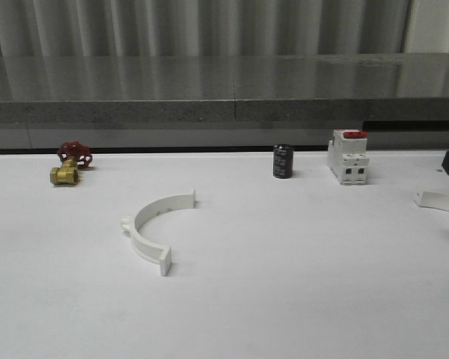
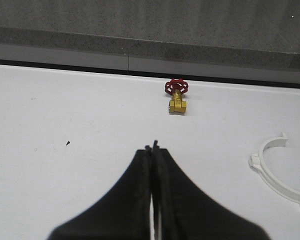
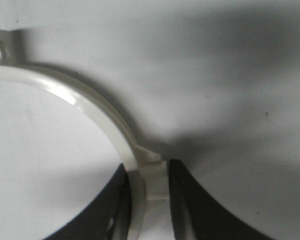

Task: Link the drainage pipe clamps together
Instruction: 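Lower the right gripper onto the other white half-ring clamp's end tab, then grasp and lift the clamp, carry it toward the placed half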

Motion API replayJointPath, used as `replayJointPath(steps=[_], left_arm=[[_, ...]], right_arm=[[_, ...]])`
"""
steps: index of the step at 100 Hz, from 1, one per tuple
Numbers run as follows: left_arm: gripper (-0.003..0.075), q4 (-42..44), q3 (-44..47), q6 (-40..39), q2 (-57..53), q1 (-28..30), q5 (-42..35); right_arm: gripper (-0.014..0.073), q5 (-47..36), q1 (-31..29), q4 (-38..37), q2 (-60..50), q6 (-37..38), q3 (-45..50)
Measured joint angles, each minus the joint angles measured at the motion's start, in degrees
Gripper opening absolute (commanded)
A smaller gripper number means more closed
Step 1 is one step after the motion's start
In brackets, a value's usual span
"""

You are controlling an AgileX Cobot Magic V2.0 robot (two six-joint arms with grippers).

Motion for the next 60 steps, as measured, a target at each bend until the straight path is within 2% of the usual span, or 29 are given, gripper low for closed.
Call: replayJointPath(steps=[29,41,60], left_arm=[[-0.002,0.0,0.0,0.0,0.0,0.0,0.0],[-0.002,0.0,0.0,0.0,0.0,0.0,0.0],[-0.002,0.0,0.0,0.0,0.0,0.0,0.0]], right_arm=[[0.017,0.5,0.9,1.5,0.0,0.0,-0.4],[0.017,1.5,4.4,2.0,-1.3,0.6,-1.7],[0.017,3.3,12.3,2.3,-3.2,5.7,-5.0]])
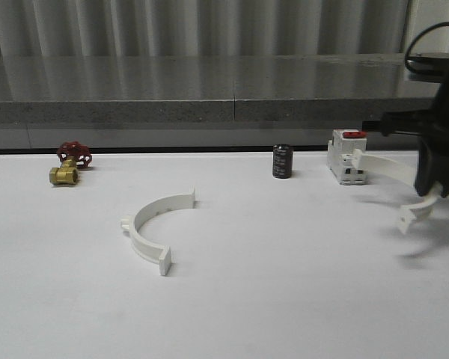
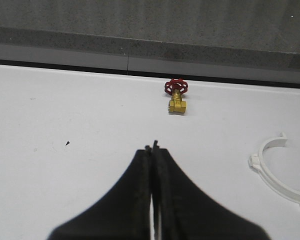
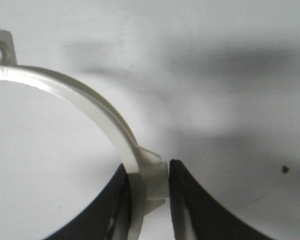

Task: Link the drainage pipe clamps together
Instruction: 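Grasp and lift the clamp, carry it toward the placed half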

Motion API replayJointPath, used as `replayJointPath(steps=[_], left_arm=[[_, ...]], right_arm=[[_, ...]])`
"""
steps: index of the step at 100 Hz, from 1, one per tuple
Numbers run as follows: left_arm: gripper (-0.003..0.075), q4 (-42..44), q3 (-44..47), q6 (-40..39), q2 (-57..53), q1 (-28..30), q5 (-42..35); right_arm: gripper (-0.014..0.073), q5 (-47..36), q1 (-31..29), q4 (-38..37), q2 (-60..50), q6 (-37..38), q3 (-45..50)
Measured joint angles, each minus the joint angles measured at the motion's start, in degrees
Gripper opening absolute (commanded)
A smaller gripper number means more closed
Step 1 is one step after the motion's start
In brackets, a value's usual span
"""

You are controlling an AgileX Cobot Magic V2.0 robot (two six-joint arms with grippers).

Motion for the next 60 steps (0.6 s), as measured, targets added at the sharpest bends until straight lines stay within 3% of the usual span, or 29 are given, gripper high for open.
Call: replayJointPath(steps=[17,41,60], left_arm=[[-0.002,0.0,0.0,0.0,0.0,0.0,0.0],[-0.002,0.0,0.0,0.0,0.0,0.0,0.0],[-0.002,0.0,0.0,0.0,0.0,0.0,0.0]], right_arm=[[0.017,1.0,7.6,-2.3,0.0,8.2,-2.6],[0.017,2.1,18.1,-13.0,1.1,26.1,-6.8],[0.017,5.0,22.8,-15.9,4.4,32.4,-10.0]])
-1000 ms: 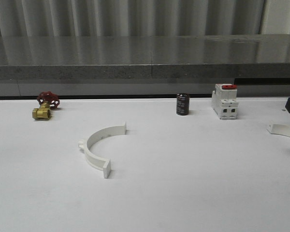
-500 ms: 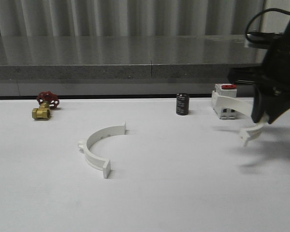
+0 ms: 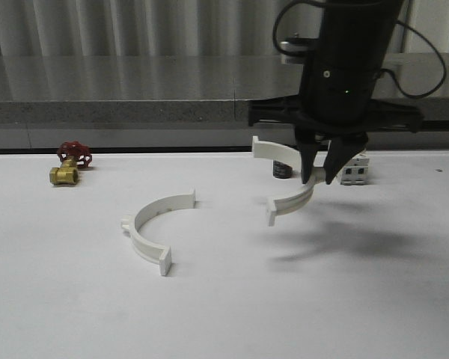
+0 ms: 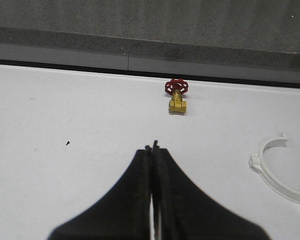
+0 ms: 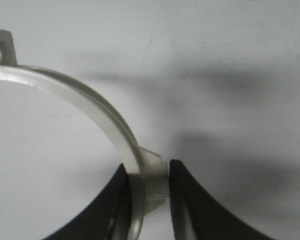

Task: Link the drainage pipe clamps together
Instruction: 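Grasp and lift the clamp, carry it toward the placed half, then lower the clamp so its tabs meet the placed half's tabs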

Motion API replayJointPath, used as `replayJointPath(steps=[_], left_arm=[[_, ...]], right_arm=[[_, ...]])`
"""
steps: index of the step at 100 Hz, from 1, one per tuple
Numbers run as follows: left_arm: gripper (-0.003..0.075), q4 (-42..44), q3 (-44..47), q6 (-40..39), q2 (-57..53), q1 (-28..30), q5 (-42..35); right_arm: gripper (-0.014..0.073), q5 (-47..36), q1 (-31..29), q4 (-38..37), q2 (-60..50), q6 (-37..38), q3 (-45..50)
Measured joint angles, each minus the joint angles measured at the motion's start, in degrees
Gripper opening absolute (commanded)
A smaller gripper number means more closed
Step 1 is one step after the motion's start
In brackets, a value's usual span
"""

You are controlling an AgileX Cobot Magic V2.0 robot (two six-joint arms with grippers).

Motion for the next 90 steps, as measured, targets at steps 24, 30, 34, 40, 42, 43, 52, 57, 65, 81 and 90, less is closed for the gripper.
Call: replayJointPath(steps=[24,30,34,40,42,43,52,57,65,81,90], left_arm=[[-0.002,0.0,0.0,0.0,0.0,0.0,0.0],[-0.002,0.0,0.0,0.0,0.0,0.0,0.0],[-0.002,0.0,0.0,0.0,0.0,0.0,0.0],[-0.002,0.0,0.0,0.0,0.0,0.0,0.0],[-0.002,0.0,0.0,0.0,0.0,0.0,0.0],[-0.002,0.0,0.0,0.0,0.0,0.0,0.0],[-0.002,0.0,0.0,0.0,0.0,0.0,0.0],[-0.002,0.0,0.0,0.0,0.0,0.0,0.0],[-0.002,0.0,0.0,0.0,0.0,0.0,0.0],[-0.002,0.0,0.0,0.0,0.0,0.0,0.0],[-0.002,0.0,0.0,0.0,0.0,0.0,0.0]], right_arm=[[0.017,1.1,3.1,-0.1,3.8,4.5,-3.6],[0.017,1.2,3.5,-0.1,4.6,5.7,-4.1],[0.017,1.2,3.8,-0.1,4.9,6.3,-4.1],[0.017,1.2,4.2,-0.1,5.4,7.1,-4.1],[0.017,1.2,4.4,-0.1,5.5,7.3,-4.1],[0.017,1.2,4.4,-0.1,5.5,7.5,-4.1],[0.017,1.2,5.0,-0.1,5.8,8.5,-4.2],[0.017,1.2,5.5,-0.1,5.9,9.0,-4.2],[0.017,0.8,5.8,-0.1,6.1,9.9,-4.3],[0.017,0.1,6.3,-0.1,6.9,11.6,-4.3],[0.017,-0.2,6.7,-0.1,7.8,12.2,-4.4]])
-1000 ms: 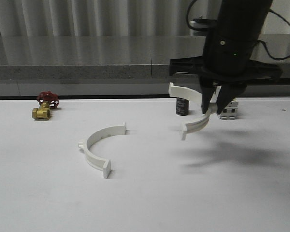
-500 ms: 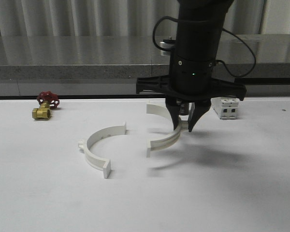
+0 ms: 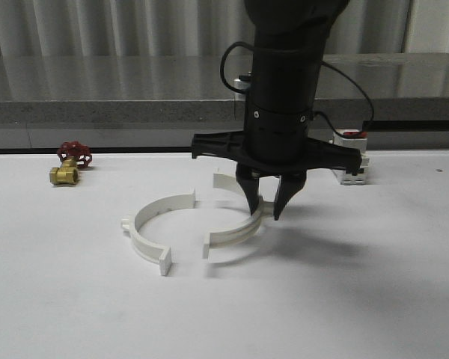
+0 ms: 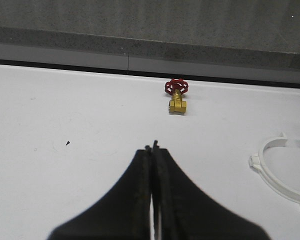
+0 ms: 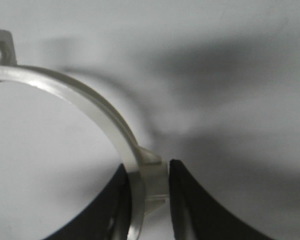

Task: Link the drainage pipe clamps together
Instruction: 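Lower the clamp so its tabs meet the placed half's tabs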

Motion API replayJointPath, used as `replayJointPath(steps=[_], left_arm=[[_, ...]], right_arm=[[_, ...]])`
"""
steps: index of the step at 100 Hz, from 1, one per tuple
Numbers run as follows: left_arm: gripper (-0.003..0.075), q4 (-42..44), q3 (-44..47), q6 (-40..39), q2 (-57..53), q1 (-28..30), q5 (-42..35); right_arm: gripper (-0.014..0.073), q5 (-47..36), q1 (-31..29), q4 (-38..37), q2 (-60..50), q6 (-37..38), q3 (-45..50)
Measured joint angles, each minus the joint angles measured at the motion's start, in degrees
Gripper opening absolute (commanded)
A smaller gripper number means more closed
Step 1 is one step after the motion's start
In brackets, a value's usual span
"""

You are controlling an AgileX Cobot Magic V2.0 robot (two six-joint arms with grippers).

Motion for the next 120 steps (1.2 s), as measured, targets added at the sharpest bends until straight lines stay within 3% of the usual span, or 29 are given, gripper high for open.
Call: replayJointPath(steps=[120], left_arm=[[-0.002,0.0,0.0,0.0,0.0,0.0,0.0]], right_arm=[[0.017,-1.2,2.1,2.0,3.1,2.4,-2.7]])
